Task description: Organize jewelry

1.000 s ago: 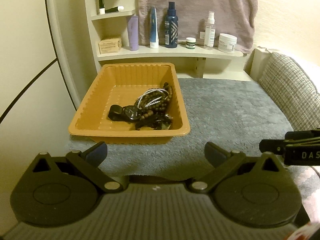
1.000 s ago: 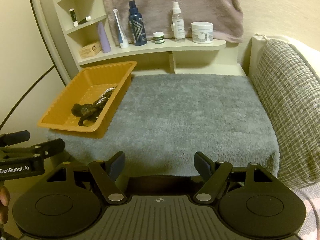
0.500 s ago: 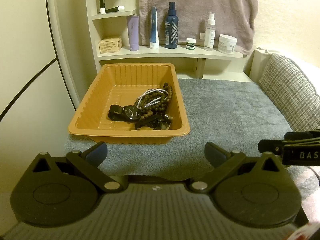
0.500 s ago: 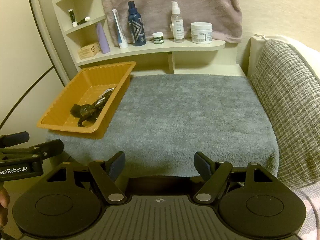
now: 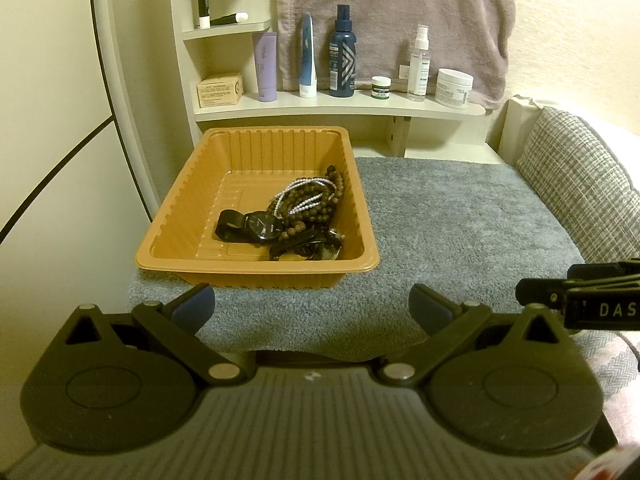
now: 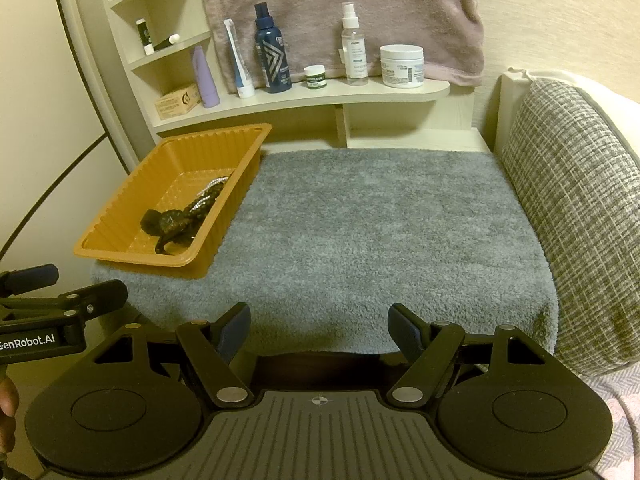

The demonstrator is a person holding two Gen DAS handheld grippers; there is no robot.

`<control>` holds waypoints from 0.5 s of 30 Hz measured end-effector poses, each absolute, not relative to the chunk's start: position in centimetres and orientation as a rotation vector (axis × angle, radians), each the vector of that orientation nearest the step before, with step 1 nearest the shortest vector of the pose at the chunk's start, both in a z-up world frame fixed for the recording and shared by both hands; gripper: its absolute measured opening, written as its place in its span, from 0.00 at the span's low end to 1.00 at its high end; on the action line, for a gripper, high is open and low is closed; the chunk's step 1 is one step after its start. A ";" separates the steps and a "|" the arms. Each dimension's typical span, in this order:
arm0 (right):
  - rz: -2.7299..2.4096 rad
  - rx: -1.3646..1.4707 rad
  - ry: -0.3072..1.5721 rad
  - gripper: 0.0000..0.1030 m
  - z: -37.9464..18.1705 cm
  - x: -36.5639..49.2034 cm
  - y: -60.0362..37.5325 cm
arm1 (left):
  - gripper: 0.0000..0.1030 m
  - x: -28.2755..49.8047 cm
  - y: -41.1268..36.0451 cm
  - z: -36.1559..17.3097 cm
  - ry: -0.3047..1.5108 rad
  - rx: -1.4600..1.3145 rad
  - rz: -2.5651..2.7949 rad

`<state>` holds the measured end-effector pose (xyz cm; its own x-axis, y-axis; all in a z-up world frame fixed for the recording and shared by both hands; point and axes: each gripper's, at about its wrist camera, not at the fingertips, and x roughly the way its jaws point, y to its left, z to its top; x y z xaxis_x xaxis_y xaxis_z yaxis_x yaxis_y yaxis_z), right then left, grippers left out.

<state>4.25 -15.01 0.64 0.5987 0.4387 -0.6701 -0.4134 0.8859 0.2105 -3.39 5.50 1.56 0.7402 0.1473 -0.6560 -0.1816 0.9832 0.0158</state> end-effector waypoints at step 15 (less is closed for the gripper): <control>0.497 0.033 0.787 0.73 0.6 4.3 -15.1 | 1.00 -3.4 5.5 1.6 0.715 -0.050 0.181</control>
